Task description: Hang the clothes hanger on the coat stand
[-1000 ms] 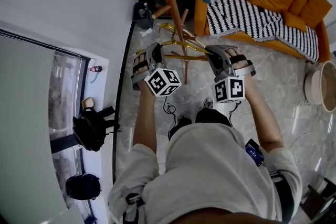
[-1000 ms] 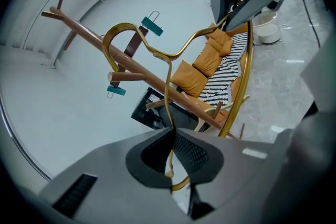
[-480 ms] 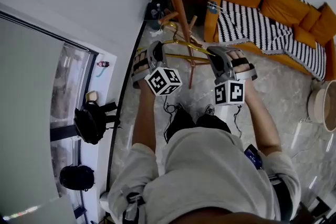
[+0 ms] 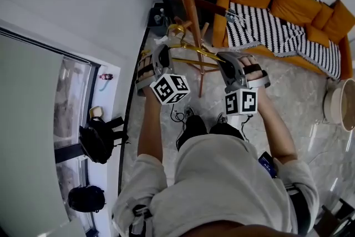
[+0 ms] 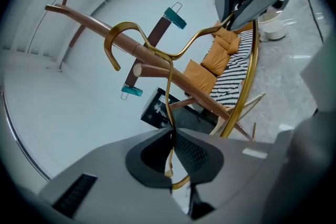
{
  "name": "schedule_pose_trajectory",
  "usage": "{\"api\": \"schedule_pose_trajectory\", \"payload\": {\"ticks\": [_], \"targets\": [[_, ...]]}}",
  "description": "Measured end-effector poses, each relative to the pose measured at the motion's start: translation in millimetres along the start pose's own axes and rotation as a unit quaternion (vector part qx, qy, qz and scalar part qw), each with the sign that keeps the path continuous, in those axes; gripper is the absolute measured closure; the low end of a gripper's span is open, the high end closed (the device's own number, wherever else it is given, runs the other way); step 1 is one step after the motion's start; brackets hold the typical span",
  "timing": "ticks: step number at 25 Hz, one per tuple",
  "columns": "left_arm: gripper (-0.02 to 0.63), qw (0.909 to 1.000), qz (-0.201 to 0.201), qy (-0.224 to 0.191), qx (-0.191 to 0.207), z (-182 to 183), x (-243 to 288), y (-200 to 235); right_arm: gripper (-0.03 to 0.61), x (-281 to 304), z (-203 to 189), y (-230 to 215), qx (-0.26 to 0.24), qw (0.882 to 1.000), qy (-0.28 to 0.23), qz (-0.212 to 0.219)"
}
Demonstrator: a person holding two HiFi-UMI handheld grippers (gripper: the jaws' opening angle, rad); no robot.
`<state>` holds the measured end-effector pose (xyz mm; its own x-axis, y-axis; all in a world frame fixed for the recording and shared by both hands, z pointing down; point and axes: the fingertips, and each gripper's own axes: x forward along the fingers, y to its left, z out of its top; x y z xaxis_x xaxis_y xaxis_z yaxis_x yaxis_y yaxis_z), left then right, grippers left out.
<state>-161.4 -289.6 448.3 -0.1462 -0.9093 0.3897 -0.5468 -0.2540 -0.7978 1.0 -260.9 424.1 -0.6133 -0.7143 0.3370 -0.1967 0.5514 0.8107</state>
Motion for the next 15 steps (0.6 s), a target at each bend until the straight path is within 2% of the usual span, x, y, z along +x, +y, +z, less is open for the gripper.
{"api": "schedule_pose_trajectory", "payload": {"ticks": [15], "targets": [[0.591, 0.9978, -0.032, -0.056, 0.013, -7.4, 48.0, -18.0, 0.560, 29.1, -18.0, 20.0, 0.017, 0.997, 0.070, -0.034]]}}
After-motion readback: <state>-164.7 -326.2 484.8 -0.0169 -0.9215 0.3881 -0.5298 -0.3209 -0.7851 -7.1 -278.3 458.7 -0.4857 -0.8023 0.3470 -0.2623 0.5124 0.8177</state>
